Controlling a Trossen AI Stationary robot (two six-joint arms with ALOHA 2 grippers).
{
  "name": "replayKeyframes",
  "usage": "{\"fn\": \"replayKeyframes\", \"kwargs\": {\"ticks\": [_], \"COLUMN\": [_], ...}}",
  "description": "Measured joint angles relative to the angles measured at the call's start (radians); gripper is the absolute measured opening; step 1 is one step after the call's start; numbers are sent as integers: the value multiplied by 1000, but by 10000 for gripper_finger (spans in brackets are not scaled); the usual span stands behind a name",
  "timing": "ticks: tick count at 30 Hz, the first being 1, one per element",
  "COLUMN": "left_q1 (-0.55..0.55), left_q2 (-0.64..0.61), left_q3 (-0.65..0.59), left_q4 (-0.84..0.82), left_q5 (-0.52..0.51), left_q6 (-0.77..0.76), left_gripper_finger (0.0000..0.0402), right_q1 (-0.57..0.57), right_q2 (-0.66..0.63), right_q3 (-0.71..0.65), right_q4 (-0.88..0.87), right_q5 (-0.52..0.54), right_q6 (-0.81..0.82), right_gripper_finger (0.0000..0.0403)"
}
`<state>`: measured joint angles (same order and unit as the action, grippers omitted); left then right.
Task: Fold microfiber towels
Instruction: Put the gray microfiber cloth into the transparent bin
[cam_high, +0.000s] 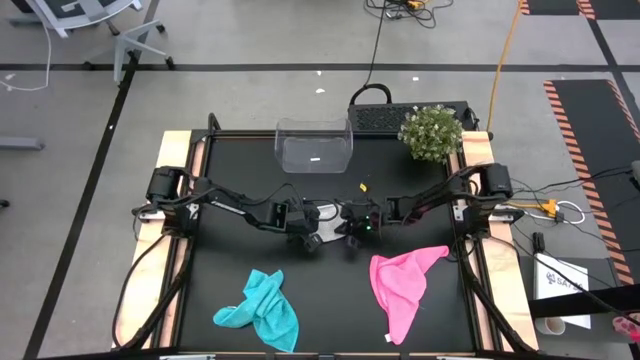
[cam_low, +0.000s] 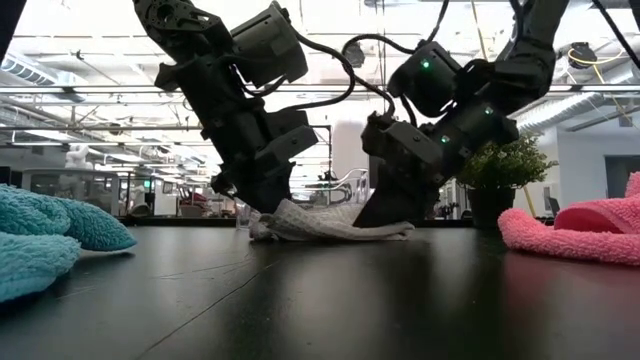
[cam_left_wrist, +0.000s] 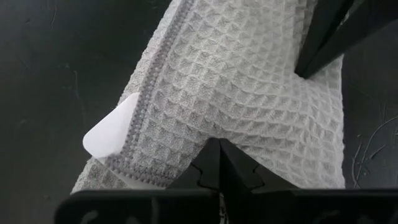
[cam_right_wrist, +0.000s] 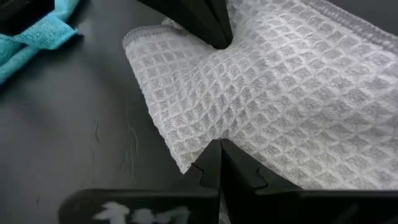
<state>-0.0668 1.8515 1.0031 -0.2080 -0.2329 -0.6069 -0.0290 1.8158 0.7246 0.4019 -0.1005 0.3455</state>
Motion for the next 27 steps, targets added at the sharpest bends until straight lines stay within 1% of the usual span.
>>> {"fn": "replayKeyframes", "kwargs": {"ticks": [5, 10, 13, 18, 22, 27], "left_q1": [0, 0, 0, 0, 0, 0], "left_q2": [0, 0, 0, 0, 0, 0], "left_q3": [0, 0, 0, 0, 0, 0], "left_q4": [-3, -3, -3, -4, -3, 1], "left_q5": [0, 0, 0, 0, 0, 0], "left_q6": [0, 0, 0, 0, 0, 6], "left_gripper_finger": [8, 3, 8, 3, 8, 5], "right_q1": [1, -3, -2, -8, -9, -12], "right_q2": [-45, -110, -163, -272, -316, -310], "right_q3": [-2, -4, -8, -6, -6, -6], "right_q4": [-88, -200, -219, -263, -352, -399], "right_q5": [-5, -6, -8, -9, -9, -3], "right_q6": [-39, -55, -31, 31, 61, 101], "right_gripper_finger": [0, 0, 0, 2, 25, 84]}}
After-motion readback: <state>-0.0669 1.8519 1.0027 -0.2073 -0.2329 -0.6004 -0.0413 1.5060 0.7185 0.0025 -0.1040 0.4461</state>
